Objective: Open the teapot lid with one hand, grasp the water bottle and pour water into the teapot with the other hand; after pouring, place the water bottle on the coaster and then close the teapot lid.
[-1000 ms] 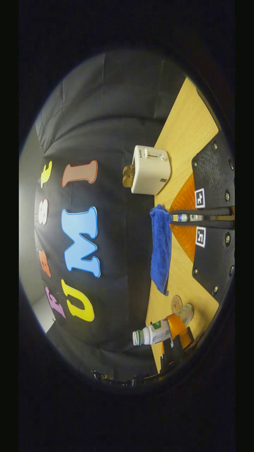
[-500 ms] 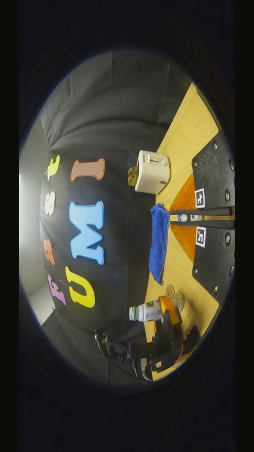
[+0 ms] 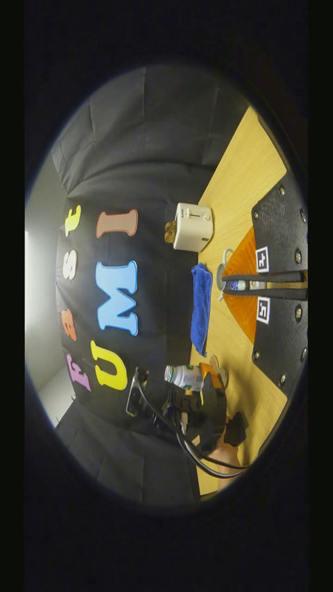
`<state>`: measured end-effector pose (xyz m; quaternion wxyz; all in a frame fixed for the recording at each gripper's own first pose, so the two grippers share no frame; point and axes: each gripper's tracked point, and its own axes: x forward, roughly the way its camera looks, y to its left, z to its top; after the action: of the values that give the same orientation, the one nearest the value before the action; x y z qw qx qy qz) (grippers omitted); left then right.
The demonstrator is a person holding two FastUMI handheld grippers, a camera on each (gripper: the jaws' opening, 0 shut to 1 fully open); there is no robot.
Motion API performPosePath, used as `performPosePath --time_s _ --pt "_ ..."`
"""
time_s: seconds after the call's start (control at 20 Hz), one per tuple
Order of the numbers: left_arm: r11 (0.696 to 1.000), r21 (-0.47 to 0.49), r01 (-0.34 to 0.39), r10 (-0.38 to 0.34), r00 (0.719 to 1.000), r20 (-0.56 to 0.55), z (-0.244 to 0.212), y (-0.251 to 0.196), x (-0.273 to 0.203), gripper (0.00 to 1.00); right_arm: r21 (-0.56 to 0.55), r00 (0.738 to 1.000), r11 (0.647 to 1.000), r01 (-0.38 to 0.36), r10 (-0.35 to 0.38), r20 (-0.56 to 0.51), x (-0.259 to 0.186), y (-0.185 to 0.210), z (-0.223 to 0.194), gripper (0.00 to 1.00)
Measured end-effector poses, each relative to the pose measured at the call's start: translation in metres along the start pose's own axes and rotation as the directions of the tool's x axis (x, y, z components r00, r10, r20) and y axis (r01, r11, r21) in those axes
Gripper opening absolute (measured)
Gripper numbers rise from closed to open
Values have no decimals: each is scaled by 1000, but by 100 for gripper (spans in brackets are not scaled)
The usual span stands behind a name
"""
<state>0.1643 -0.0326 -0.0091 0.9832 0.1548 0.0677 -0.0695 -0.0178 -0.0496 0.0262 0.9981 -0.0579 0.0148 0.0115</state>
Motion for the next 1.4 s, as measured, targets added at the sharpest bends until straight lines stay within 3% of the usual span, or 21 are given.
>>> performPosePath --time_s 0.05,0.1,0.15,0.55,0.7,1.0,1.05,1.2,1.4 --pt "999 41 3 -3 1000 1 3 -5 0 81 1 1000 1000 -5 5 -8 -5 1 -4 5" --pt "996 85 5 -5 1000 2 6 -9 -1 70 8 1000 1000 -16 16 -14 -9 3 -6 5" --pt "991 132 2 -2 1000 3 9 -13 0 81 20 999 1000 -24 24 -22 -14 5 -10 5" --pt "937 346 44 -38 999 -22 16 -49 8 78 56 999 998 -34 36 -33 -35 5 -24 5" --pt "897 439 54 -43 998 -35 15 -57 12 77 66 999 997 -33 36 -39 -40 4 -29 22" --pt "818 573 43 -35 999 -25 22 -65 13 82 86 999 996 -20 24 -48 -43 -3 -35 22" --pt "800 598 43 -35 999 -25 23 -68 12 70 86 999 996 -19 23 -48 -43 -3 -35 22" --pt "762 647 30 -33 999 -8 28 -76 14 82 94 999 996 4 1 -51 -41 -12 -37 22" --pt "713 699 46 -48 999 -16 28 -89 20 82 107 998 994 21 -15 -59 -42 -22 -39 22"
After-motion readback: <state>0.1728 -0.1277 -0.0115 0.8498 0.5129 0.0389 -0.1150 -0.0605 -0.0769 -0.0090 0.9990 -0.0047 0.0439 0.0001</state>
